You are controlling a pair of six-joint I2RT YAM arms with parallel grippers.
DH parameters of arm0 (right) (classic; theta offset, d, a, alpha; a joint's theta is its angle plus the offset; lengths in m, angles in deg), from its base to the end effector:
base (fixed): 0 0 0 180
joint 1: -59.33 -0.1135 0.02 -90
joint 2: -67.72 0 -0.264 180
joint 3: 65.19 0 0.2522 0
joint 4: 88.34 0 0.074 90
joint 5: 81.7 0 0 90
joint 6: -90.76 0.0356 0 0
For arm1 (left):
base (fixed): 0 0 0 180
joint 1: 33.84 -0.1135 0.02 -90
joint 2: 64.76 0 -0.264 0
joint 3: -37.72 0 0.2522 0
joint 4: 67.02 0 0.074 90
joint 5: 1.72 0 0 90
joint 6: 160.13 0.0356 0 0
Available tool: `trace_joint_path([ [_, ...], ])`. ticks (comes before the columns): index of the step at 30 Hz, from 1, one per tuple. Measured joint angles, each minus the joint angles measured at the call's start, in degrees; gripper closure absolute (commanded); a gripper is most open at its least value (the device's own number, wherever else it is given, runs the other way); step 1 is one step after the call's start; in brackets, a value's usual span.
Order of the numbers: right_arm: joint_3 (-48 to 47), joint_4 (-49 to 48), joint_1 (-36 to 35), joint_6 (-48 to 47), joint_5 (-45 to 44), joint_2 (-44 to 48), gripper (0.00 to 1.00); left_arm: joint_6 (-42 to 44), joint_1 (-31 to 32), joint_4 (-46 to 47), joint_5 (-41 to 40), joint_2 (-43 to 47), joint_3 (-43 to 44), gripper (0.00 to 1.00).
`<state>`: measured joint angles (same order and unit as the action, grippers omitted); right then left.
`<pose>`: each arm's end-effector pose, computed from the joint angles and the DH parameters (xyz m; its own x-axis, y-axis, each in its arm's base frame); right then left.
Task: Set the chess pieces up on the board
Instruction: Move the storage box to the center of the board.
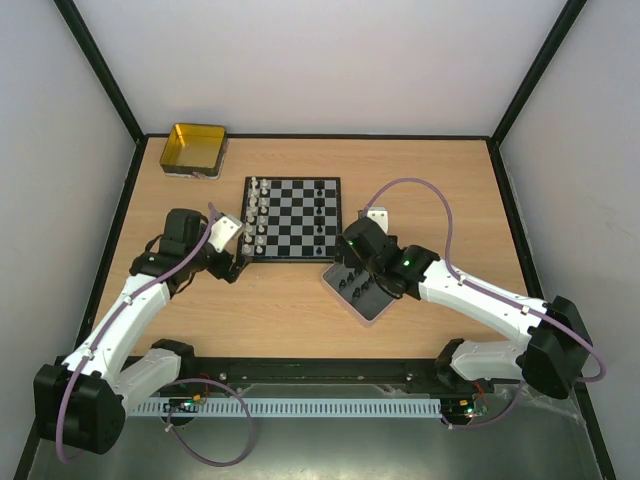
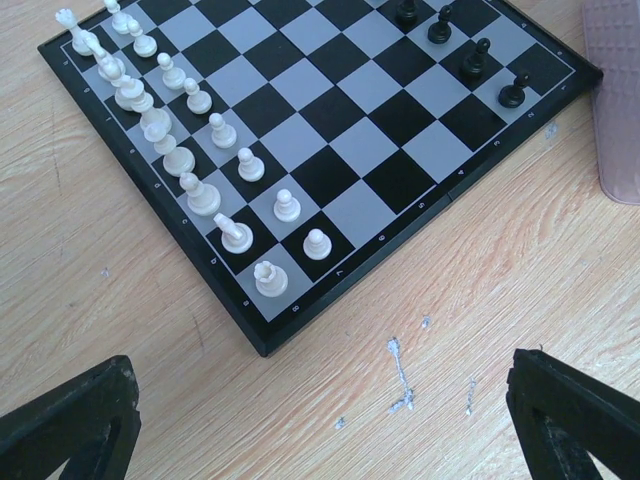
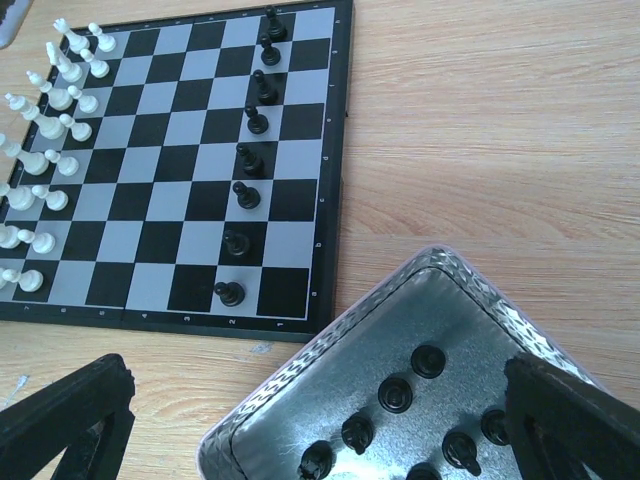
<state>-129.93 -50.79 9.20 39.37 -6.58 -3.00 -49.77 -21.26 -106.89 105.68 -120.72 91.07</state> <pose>0.1751 0.1954 0.2618 -0.7334 0.0627 -0.6769 -0.2109 0.9256 0.3142 0.1966 -0.0548 0.2479 -0.4707 0.4452 -0.7617 0.6260 0.7769 0.0673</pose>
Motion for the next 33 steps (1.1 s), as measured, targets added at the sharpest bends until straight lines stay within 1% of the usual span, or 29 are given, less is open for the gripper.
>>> trace_joint_path([
  [19, 1.1, 0.0, 0.0, 0.9, 2.3, -0.7, 0.02, 0.0, 0.4, 0.0, -1.1, 0.0, 0.0, 0.00],
  [24, 1.1, 0.0, 0.0, 1.1, 3.3, -1.4, 0.02, -0.6, 0.4, 0.2, -4.5, 0.0, 0.0, 0.00],
  [26, 1.1, 0.0, 0.0, 1.1, 4.8, -2.5, 0.00, -0.8, 0.4, 0.7, -5.9, 0.0, 0.0, 0.00],
  [29, 1.1, -0.1, 0.0, 0.9, 7.8, -4.2, 0.05, -1.4, 0.4, 1.3, -7.6, -0.2, 0.0, 0.00],
  [33, 1.1, 0.0, 0.0, 0.5, 11.3, -5.9, 0.20, -2.1, 0.4, 1.4, -8.0, -1.0, 0.0, 0.00],
])
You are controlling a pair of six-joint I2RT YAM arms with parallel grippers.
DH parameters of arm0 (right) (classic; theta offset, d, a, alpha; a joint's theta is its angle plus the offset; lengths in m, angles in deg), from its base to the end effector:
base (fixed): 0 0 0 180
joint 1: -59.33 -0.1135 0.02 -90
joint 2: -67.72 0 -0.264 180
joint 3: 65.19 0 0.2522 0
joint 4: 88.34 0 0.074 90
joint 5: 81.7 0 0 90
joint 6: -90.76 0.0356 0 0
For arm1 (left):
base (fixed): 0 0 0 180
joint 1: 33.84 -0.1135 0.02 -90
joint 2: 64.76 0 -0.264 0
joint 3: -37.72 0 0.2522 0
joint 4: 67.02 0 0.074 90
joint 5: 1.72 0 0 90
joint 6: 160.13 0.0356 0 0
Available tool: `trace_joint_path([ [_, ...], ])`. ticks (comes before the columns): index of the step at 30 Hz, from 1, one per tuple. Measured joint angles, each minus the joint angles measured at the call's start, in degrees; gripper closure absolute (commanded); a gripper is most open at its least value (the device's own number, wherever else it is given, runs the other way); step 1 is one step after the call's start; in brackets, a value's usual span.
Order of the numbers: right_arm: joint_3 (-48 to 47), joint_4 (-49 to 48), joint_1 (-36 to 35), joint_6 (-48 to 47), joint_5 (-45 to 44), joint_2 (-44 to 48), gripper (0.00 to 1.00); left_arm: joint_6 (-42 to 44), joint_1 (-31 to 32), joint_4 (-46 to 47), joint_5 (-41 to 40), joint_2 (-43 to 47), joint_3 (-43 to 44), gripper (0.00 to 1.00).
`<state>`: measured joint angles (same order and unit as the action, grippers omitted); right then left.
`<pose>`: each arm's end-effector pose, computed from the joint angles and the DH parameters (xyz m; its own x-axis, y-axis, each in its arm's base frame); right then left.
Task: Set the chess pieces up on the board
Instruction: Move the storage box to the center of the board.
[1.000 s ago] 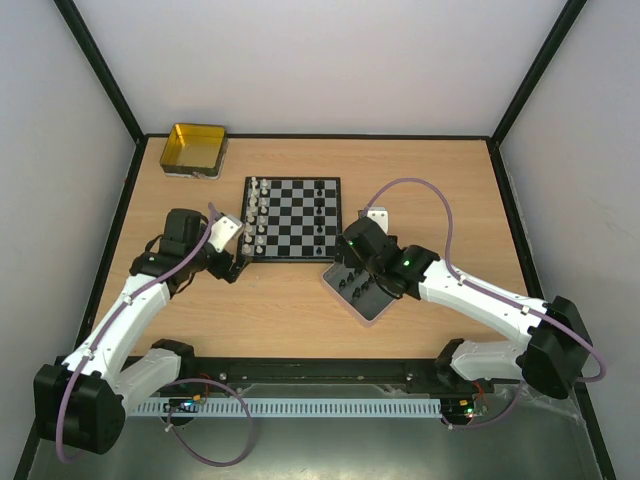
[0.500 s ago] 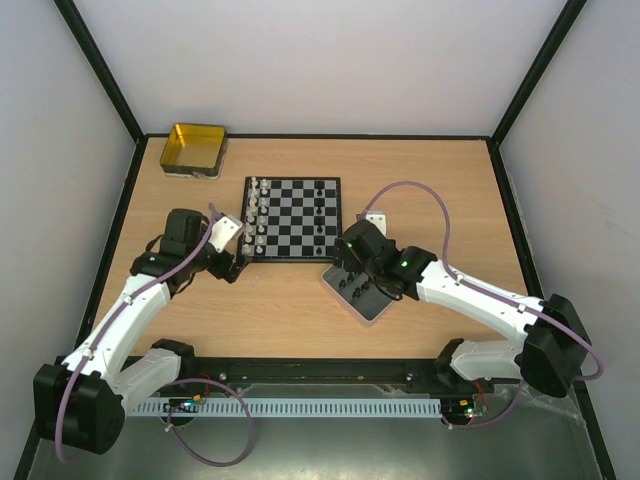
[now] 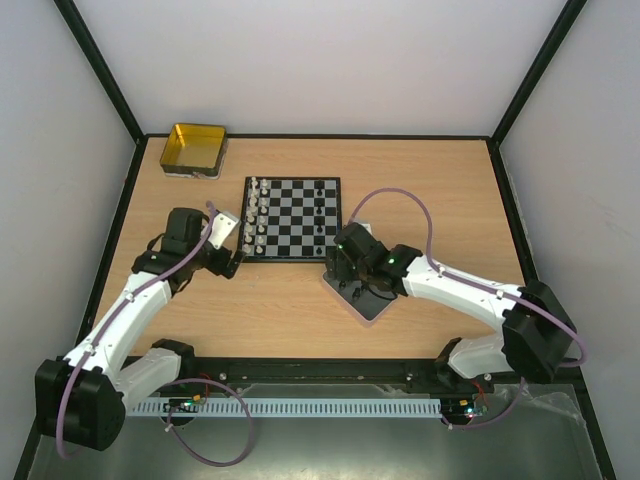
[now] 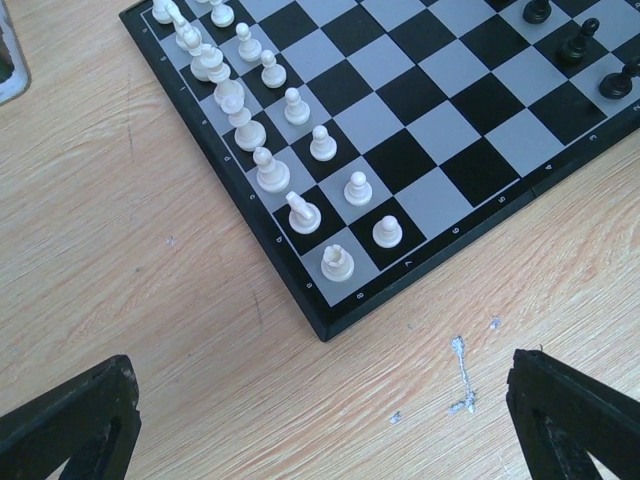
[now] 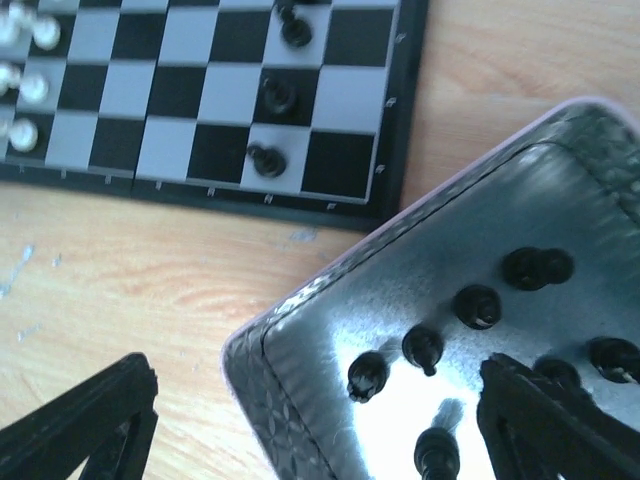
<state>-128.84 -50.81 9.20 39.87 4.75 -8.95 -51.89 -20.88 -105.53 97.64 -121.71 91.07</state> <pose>0.1776 0.2092 0.2290 -0.8514 -0.0372 -0.5232 -0.2626 0.8937 0.3637 0.2021 -0.0524 0.2458 -0.5146 0.4353 -0.7387 0.5264 0.8405 0.1286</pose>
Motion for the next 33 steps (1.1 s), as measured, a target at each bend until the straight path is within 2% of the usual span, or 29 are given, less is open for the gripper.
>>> trace_joint_path([
  [7, -0.1, -0.5, 0.0, 0.0, 9.8, -1.0, 0.42, 0.0, 0.0, 0.0, 0.2, 1.0, 0.0, 0.00],
  [11, -0.2, -1.9, -0.4, 0.1, 13.4, -1.5, 0.49, 0.4, 0.0, 0.0, 0.8, 1.2, 0.0, 0.00],
  [21, -8.9, -4.4, -5.4, 0.3, 16.6, -15.4, 0.50, 0.6, 0.0, 0.6, 0.6, 0.5, 0.0, 0.00],
  [33, -14.9, -5.5, -6.2, 1.0, 15.5, -26.0, 0.49, 0.6, 0.3, 1.2, 0.3, 0.5, 0.0, 0.00],
])
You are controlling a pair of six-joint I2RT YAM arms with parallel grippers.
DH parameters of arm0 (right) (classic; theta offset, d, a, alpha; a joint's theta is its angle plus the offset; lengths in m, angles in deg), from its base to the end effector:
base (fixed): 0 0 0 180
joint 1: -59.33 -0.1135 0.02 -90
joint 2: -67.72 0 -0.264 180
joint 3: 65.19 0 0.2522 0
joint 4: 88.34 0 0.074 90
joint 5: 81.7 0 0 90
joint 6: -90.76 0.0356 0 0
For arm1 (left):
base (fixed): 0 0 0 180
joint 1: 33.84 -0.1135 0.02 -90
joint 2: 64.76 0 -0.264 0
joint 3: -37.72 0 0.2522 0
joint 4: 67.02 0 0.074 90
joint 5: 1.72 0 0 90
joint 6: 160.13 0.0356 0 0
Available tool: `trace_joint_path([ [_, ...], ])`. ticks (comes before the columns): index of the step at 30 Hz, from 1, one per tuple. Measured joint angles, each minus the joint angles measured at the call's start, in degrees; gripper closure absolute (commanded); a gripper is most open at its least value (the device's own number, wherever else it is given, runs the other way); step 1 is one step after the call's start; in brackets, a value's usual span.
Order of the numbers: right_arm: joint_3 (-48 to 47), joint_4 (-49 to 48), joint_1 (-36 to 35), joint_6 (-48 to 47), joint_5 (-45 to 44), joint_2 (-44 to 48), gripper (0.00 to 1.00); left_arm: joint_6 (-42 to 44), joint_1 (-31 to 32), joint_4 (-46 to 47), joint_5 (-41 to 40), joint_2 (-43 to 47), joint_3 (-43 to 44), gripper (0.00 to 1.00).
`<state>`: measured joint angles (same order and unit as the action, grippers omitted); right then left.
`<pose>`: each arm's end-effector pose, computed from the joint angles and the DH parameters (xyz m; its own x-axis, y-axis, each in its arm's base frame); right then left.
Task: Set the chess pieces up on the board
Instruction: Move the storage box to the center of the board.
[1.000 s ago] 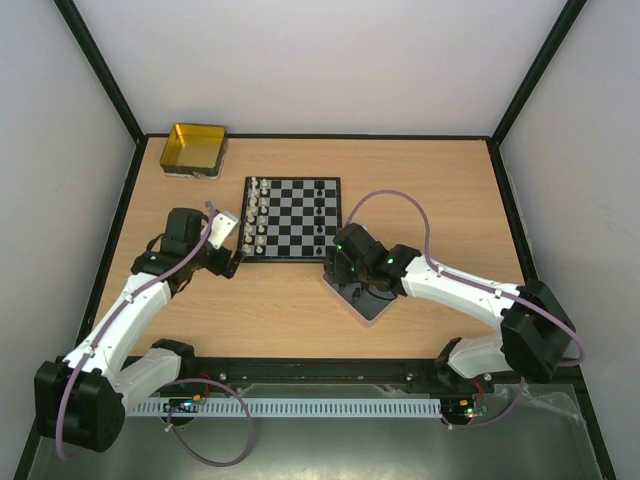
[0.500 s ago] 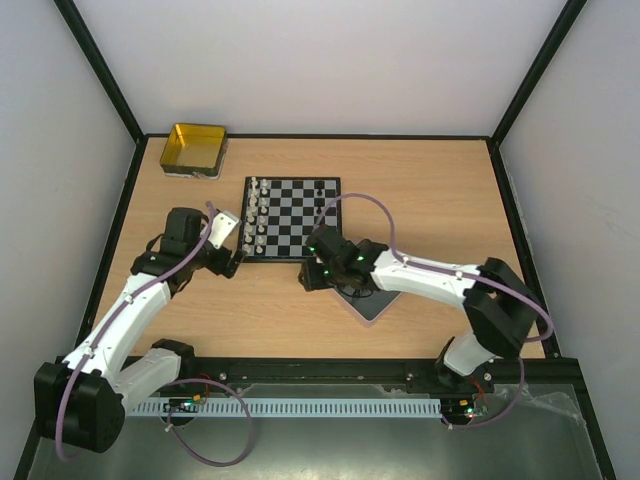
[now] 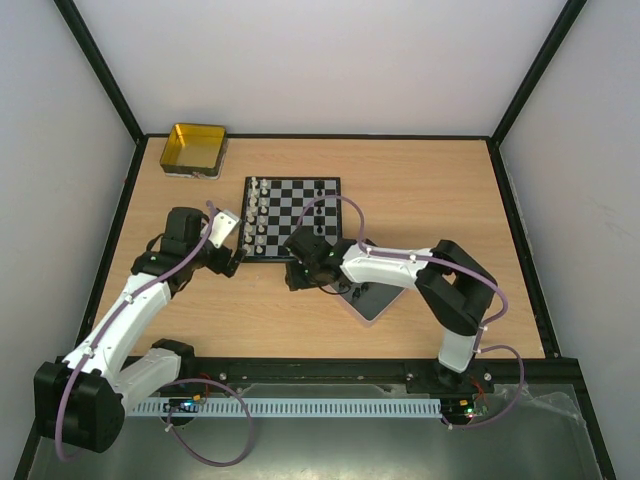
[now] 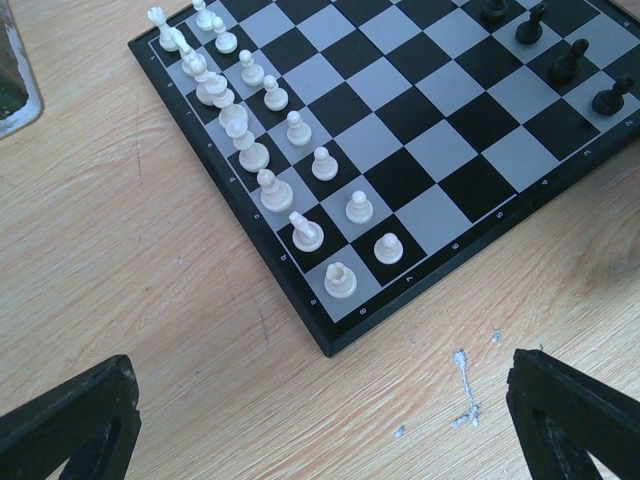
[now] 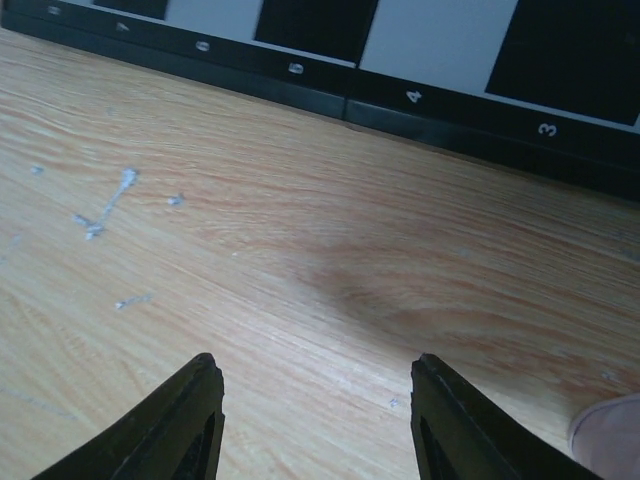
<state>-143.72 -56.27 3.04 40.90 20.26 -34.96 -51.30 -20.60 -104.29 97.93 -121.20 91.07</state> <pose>0.1984 0.3107 0.1774 -0.9185 -0.2403 -0.3140 -0.3736 0.7875 0.4901 0.2021 -0.0537 0.2492 -0.4836 0.4407 -0.7562 0.5348 0.8327 0.1432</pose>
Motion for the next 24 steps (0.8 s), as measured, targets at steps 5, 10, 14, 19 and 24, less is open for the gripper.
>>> trace_joint_path([
  [5, 0.0, 0.0, 0.0, 0.4, -1.7, -1.2, 0.49, 0.0, 0.0, 0.0, -0.3, 0.0, 0.0, 0.00],
  [10, 1.4, -0.3, 0.0, 0.7, -3.5, -0.8, 0.48, 0.0, 0.0, 0.0, -0.3, 0.0, 0.0, 0.00],
  [14, 5.7, -0.6, 0.0, 1.6, -4.2, 2.1, 0.48, 0.0, 0.0, 0.0, -0.3, 0.0, 0.0, 0.00],
  [19, 11.1, -0.2, 0.0, 2.4, -5.5, 7.9, 0.46, 0.0, 0.1, 0.0, -0.5, -0.4, 0.0, 0.00],
  [24, 16.7, 1.6, 0.2, 3.1, -7.2, 15.8, 0.44, 0.0, 0.1, 0.0, -0.7, -0.5, 0.0, 0.00],
])
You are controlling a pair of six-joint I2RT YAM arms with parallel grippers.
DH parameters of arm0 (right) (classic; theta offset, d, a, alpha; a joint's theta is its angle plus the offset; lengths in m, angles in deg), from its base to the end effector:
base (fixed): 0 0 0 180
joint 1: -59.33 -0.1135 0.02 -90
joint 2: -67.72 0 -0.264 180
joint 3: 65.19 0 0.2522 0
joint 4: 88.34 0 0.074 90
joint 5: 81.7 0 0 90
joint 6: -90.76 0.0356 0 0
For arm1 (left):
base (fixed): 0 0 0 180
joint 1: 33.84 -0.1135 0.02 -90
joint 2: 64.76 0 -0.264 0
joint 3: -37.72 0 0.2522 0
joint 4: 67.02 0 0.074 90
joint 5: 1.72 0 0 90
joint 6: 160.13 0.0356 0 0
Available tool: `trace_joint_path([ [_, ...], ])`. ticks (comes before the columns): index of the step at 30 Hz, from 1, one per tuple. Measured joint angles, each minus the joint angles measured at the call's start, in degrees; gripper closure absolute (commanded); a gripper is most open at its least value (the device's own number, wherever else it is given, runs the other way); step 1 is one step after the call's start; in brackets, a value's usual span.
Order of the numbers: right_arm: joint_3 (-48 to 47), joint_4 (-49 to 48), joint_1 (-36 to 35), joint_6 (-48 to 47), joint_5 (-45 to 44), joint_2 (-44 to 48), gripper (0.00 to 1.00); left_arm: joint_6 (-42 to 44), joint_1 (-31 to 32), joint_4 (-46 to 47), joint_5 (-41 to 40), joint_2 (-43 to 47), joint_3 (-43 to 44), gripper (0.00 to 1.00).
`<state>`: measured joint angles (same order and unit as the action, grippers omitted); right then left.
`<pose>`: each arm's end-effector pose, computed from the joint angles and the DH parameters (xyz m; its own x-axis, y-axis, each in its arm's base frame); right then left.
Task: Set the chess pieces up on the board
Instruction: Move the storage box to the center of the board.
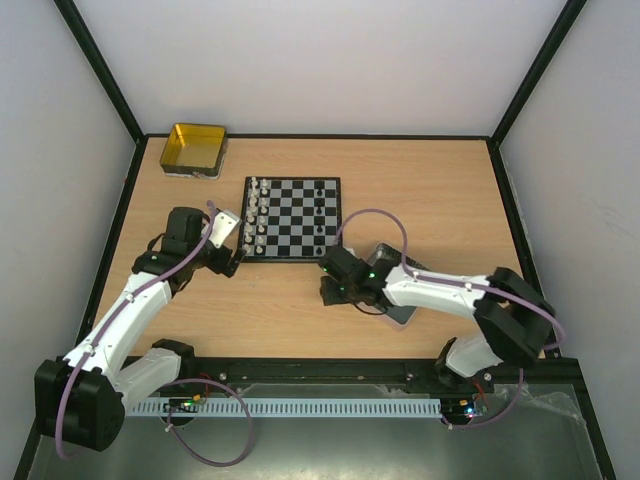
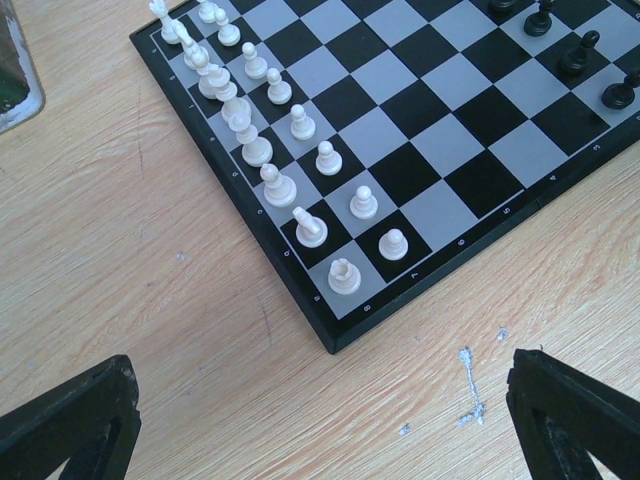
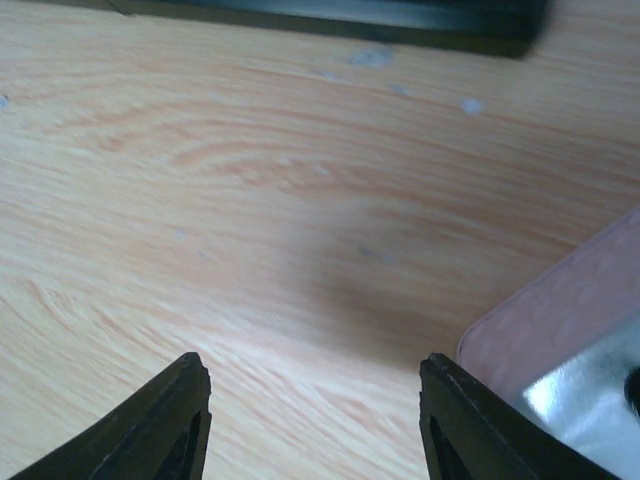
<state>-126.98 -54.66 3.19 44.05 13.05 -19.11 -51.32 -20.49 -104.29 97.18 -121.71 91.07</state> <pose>0.1595 0.2431 0.1768 -0.9305 -0.1603 -0.3294 -0.2933 0.8648 0.4075 0.2033 -0.0539 0.2475 -0.4924 0.4442 -0.7485 0.5290 0.8356 0.1480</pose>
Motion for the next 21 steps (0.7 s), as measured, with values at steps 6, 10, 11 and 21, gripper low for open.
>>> trace_joint_path([
  [6, 8.2, 2.9, 2.5, 2.1, -0.8, 10.2, 0.43, 0.0, 0.3, 0.0, -0.1, -0.3, 0.0, 0.00],
  [10, 11.6, 4.1, 5.7, 3.4, -0.8, 13.4, 0.45, -0.1, 0.8, 0.1, -0.5, -1.1, 0.0, 0.00],
  [11, 12.3, 4.3, 6.7, 3.6, -0.8, 14.0, 0.45, -0.1, 0.9, 0.1, -0.6, -1.2, 0.0, 0.00],
  [21, 7.4, 9.8, 9.6, 5.2, -6.0, 18.8, 0.06, -0.2, 1.3, 0.3, -1.1, -1.6, 0.0, 0.00],
])
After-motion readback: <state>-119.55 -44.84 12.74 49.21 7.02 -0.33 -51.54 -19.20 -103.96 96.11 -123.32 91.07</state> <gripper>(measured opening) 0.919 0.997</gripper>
